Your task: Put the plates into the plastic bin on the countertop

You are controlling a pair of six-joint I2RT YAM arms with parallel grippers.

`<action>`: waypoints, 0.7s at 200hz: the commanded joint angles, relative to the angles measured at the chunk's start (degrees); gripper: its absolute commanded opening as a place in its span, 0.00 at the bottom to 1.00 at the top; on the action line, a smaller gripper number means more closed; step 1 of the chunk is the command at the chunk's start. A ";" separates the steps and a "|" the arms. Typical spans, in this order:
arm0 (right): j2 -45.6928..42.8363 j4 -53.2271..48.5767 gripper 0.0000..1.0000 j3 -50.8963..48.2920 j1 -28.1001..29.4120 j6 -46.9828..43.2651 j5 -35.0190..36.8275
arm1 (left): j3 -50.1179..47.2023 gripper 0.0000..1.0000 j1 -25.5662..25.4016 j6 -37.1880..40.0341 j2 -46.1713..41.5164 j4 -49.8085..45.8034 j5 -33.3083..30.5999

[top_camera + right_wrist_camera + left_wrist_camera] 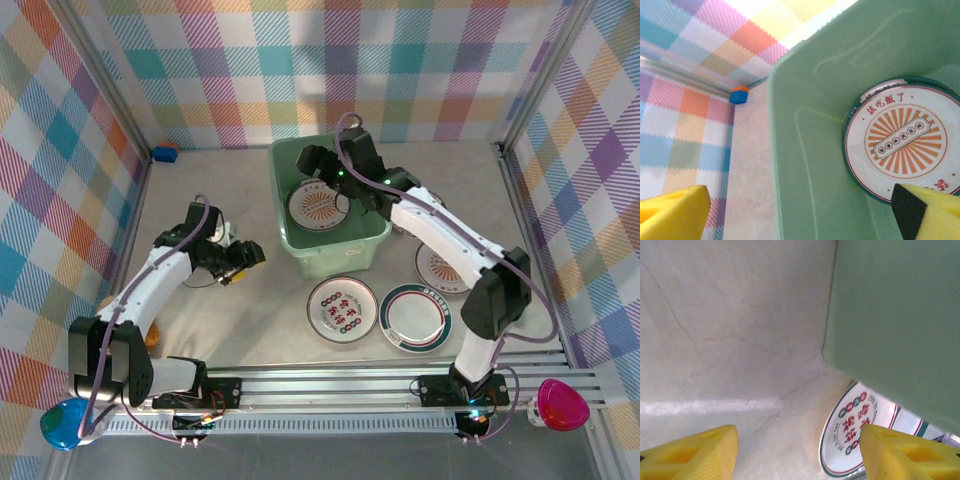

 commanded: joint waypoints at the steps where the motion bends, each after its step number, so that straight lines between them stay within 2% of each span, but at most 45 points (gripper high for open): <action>1: -5.16 -4.31 0.85 -3.17 -3.60 -12.19 -6.84 | -3.10 0.65 -3.23 -1.97 -3.73 1.14 0.96; 30: -14.59 -4.95 0.73 -13.83 -8.41 -12.27 -10.93 | -5.69 0.65 -9.06 -3.37 -3.17 5.88 0.85; 44: -20.23 -4.97 0.66 -19.55 -9.57 -12.78 -10.35 | -5.69 0.65 -11.68 -3.55 -1.62 7.14 0.14; 61: -26.91 -5.07 0.64 -25.82 -9.89 -14.79 -10.05 | -6.46 0.65 -14.11 -4.70 -0.62 10.20 0.43; 99: -36.14 -13.57 0.59 -36.62 -10.29 -13.35 -10.64 | -8.24 0.65 -14.76 -7.17 0.18 15.84 2.49; 140: -42.70 -9.91 0.56 -50.31 -10.29 -9.09 -10.43 | -5.65 0.67 -14.90 -5.71 0.48 14.46 1.22</action>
